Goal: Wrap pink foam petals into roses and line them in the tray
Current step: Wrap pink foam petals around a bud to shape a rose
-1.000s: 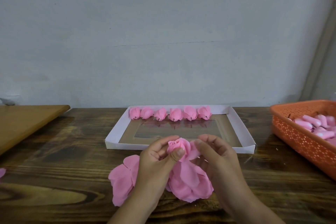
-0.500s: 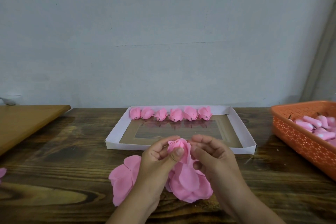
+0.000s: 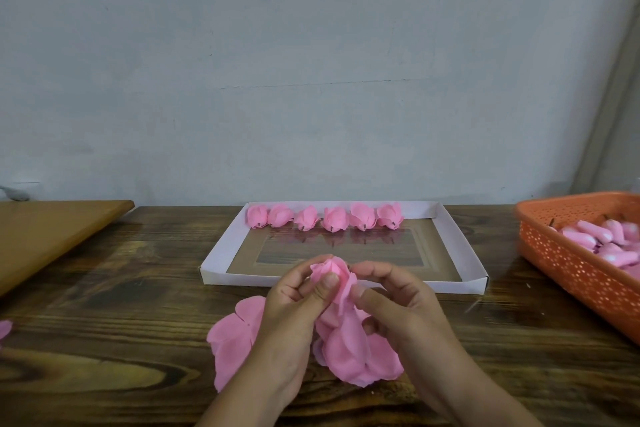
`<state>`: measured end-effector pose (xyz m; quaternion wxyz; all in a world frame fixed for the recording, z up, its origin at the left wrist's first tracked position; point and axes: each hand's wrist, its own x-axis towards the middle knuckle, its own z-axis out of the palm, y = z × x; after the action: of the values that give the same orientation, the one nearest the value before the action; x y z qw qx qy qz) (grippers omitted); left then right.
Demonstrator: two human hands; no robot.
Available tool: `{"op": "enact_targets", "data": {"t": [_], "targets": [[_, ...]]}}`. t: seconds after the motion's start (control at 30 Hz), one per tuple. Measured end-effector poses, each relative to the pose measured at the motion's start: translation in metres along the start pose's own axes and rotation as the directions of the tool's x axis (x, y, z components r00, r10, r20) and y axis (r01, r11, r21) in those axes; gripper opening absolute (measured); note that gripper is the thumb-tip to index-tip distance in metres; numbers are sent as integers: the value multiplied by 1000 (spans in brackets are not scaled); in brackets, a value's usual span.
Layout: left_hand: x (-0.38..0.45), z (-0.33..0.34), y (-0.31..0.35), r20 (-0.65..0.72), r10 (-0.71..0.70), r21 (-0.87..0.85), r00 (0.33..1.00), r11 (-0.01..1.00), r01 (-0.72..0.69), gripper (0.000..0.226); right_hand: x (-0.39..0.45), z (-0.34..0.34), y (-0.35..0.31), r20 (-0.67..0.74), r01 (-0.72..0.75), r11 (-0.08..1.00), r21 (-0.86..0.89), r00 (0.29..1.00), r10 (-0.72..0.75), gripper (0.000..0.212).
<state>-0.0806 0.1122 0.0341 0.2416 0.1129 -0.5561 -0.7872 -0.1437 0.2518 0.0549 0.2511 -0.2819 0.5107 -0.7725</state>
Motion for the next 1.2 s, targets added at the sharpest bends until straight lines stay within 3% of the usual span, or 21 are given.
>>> {"op": "enact_targets", "data": {"t": [0.3, 0.5, 0.6, 0.8, 0.97, 1.1, 1.2], "targets": [[1, 0, -1, 21, 26, -30, 999, 999, -25, 49, 5, -1, 7, -143, 74, 997, -22, 987, -77, 16], [1, 0, -1, 30, 5, -21, 1000, 1000, -5, 46, 2, 1, 3, -19, 135, 988, -75, 990, -137, 16], [2, -1, -1, 31, -11, -39, 999, 999, 12, 46, 2, 2, 5, -61, 136, 977, -163, 987, -147, 20], [-1, 3, 2, 28, -35, 20, 999, 999, 35, 76, 3, 3, 6, -104, 177, 957, -230, 973, -205, 27], [-1, 3, 1, 9, -18, -7, 1000, 1000, 18, 51, 2, 3, 6, -58, 228, 927, -297, 965, -256, 38], [-3, 3, 2, 16, -17, -4, 1000, 1000, 17, 57, 5, 3, 9, -87, 229, 939, -255, 962, -258, 17], [-2, 4, 2, 19, 2, -12, 1000, 1000, -1, 60, 6, -1, 12, -106, 209, 955, -209, 966, -234, 14]]}}
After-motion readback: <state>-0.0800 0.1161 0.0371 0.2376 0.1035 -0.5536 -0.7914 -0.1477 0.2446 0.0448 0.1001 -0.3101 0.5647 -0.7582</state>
